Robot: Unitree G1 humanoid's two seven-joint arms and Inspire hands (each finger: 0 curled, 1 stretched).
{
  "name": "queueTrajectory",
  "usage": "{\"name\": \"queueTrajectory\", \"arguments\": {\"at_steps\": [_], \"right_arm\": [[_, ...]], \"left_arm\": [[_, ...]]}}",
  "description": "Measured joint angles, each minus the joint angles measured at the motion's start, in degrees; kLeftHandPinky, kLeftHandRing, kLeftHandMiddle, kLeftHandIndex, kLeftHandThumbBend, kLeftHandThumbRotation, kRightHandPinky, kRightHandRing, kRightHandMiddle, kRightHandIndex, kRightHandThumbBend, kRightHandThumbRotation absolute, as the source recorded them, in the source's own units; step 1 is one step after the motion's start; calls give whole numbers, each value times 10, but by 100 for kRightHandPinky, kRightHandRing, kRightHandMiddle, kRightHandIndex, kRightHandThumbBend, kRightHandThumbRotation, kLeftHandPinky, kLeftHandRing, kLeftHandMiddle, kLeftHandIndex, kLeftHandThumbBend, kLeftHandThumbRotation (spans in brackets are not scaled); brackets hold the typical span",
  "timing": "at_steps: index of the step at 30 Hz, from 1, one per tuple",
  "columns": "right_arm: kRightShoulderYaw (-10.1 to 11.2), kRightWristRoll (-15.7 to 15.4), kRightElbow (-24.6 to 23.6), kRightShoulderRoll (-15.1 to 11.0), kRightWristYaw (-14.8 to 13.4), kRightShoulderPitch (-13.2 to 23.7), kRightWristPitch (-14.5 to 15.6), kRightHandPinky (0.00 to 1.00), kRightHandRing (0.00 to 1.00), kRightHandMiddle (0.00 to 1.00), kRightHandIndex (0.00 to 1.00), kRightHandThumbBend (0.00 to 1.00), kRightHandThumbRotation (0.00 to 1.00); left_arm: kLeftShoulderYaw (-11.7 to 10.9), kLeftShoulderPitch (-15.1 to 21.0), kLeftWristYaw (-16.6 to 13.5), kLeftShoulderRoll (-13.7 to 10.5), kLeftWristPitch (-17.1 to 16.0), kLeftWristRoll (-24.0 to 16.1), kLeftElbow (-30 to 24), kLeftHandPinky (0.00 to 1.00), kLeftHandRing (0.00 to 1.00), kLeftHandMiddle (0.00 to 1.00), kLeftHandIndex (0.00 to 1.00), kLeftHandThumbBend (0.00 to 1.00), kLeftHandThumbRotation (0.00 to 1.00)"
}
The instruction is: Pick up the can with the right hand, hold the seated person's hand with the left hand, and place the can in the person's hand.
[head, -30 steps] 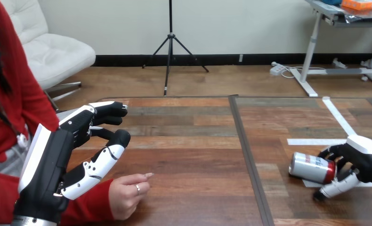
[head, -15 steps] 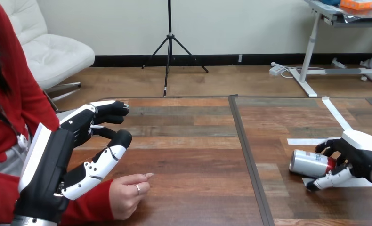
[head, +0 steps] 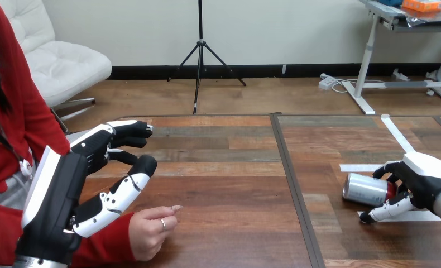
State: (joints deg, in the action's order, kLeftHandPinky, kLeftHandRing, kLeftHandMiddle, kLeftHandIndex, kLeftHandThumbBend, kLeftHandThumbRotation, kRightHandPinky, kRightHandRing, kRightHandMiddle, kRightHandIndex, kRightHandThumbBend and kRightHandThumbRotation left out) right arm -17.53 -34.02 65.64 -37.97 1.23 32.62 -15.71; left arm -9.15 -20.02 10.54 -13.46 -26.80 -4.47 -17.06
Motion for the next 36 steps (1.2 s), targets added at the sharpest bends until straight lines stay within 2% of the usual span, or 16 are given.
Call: {"name": "queueTrajectory", "arguments": {"at_steps": [11,27,36], "right_arm": [[-10,-2,16,6,-11,11,1,67,80,81,78,100,33],[-20,-2,25,13,-26,15,3,66,77,79,76,100,32],[-19,1,33,15,-39,15,-4,60,66,70,69,86,25]], "left_arm": [[-1,0,0,0,-7,0,6,59,70,72,68,48,52],[-7,0,0,0,-12,0,11,58,69,72,67,47,50],[-8,0,0,0,-17,1,11,58,69,71,67,47,50]]}}
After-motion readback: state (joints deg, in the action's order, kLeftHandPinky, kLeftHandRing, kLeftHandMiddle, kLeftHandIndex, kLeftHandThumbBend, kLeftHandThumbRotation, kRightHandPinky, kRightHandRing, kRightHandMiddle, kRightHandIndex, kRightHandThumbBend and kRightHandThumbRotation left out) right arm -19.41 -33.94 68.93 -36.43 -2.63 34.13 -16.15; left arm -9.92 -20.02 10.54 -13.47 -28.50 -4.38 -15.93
